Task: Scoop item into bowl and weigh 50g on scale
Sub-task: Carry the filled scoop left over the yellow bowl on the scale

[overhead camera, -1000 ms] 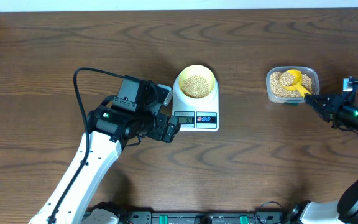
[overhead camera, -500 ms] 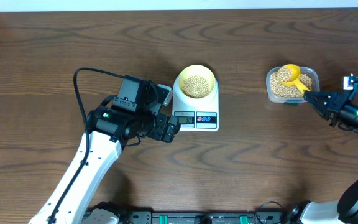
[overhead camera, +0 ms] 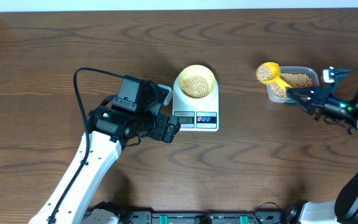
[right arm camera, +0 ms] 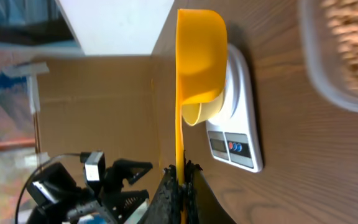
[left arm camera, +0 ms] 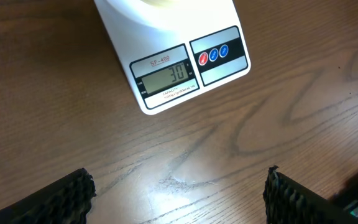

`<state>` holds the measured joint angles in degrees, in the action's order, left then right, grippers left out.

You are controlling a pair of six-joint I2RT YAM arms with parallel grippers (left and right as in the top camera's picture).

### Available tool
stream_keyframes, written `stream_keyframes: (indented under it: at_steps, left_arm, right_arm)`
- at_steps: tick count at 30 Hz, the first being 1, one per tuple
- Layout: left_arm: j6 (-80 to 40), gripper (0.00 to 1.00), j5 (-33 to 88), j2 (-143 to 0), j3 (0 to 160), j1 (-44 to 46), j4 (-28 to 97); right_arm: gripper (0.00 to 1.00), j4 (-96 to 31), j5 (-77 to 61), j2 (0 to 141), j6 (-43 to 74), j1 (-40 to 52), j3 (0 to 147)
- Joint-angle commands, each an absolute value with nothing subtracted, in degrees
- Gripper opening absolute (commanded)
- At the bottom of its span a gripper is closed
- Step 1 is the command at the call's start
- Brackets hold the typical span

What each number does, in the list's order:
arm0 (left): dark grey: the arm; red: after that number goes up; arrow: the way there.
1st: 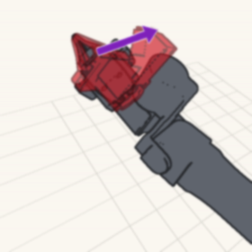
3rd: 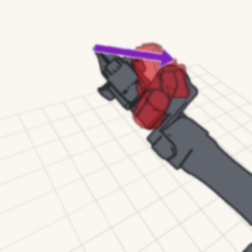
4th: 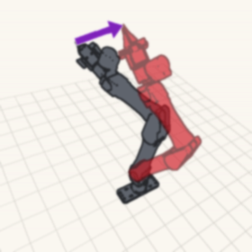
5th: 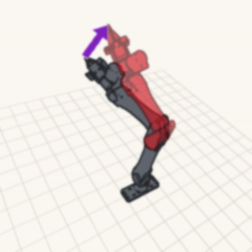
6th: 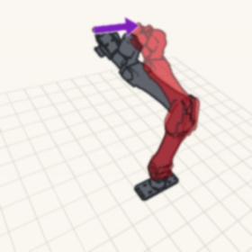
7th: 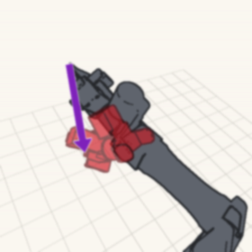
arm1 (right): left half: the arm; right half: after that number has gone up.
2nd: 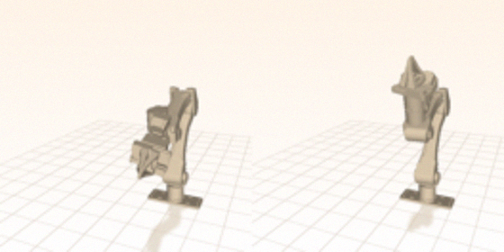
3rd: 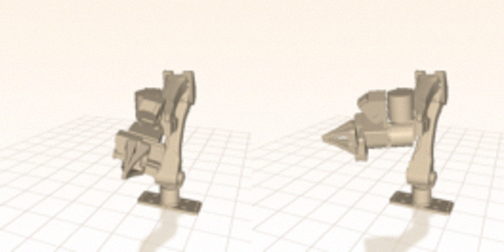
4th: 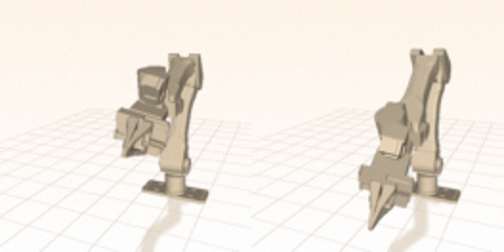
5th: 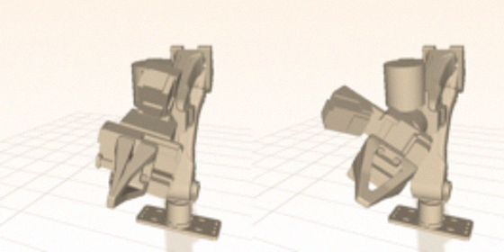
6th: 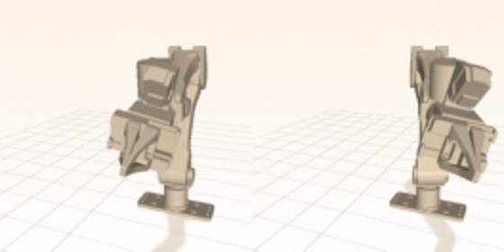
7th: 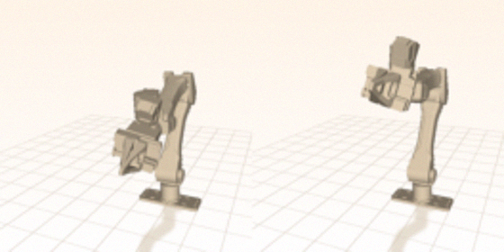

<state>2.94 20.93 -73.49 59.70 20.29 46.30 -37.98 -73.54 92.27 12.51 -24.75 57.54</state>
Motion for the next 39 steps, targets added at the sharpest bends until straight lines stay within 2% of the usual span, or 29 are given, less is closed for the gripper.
stream_keyframes:
  at_steps: [1, 18, 29, 33, 39]
  left_arm:
    - [2.7, 0.89, 21.6, -72.6, 59.2, 20.1, 46.4]
    - [2.7, 0.89, 21.6, -72.6, 59.2, 20.1, 46.4]
    - [2.7, 0.89, 21.6, -72.6, 59.2, 20.1, 46.4]
    - [2.7, 0.89, 21.6, -72.6, 59.2, 20.1, 46.4]
    - [2.7, 0.89, 21.6, -72.6, 59.2, 20.1, 46.4]
  right_arm:
    - [0.01, -35.9, -75.9, 92.6, 16.8, -21.3, 57.3]
    - [0.01, -13.6, -71.8, 92.6, 35.6, -5.8, 57.3]
    - [0.01, -7.3, -62.8, 92.6, 32.4, 2.2, 57.3]
    - [0.01, -7.3, -57.1, 92.6, 27.2, 4.5, 57.3]
    - [0.01, -7.5, -56.4, 92.6, 20.6, 6.3, 57.3]
